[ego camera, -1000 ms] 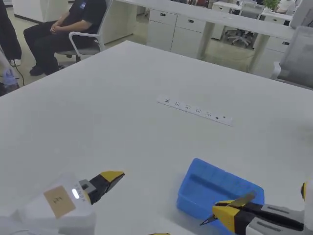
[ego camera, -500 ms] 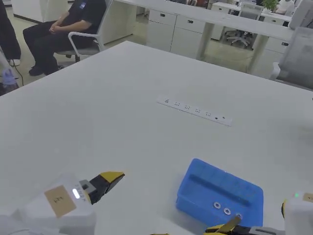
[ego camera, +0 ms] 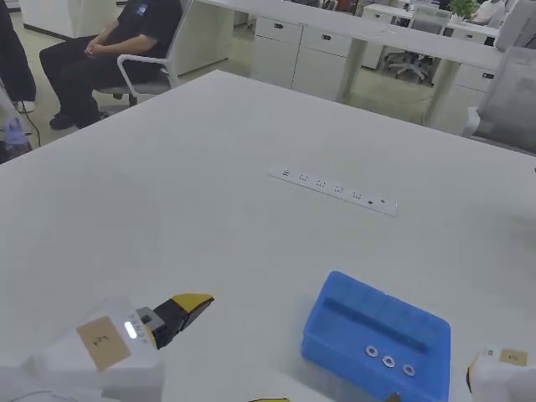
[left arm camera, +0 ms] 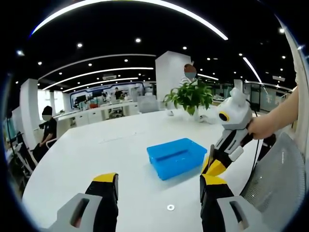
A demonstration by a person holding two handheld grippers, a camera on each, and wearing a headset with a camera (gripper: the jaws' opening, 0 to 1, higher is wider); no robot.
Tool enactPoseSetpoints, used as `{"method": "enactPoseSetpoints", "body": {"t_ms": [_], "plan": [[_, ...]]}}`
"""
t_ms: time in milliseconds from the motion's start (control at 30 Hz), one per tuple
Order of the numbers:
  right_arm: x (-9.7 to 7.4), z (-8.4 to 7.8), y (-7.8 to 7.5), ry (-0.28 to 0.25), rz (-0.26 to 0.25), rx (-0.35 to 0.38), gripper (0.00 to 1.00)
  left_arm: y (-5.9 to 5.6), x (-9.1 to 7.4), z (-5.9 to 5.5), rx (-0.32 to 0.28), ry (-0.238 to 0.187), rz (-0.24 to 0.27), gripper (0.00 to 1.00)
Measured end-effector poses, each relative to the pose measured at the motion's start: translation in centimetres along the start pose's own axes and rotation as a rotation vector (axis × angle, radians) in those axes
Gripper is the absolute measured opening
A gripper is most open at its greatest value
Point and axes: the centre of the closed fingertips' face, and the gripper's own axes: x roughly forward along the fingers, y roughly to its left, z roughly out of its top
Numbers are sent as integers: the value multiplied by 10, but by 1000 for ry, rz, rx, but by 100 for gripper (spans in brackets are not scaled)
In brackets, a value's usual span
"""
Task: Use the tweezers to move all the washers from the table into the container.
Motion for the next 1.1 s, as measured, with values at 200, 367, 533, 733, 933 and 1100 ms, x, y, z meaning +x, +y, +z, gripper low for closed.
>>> {"method": "enactPoseSetpoints", "body": {"t_ms": [200,367,533,733,933,1100], "plan": [[1,-3,0,9,-2,-6,3,-1,0,0,4,3,-2,69],[3,-4,1,16,0,-15,3,-1,0,-1,5,6,-4,69],[4,-5,3,13,-2,-30,3,-2,0,-1,7,10,-9,69],[5,-6,6,28,-12,-96,3,-3,1,-2,9,13,-11,69],[6,-6,10,46,-12,-149,3,-3,1,-3,14,19,-14,69],[7,-6,10,53,-20,-184,3,-3,1,-3,11,17,-11,68]]}}
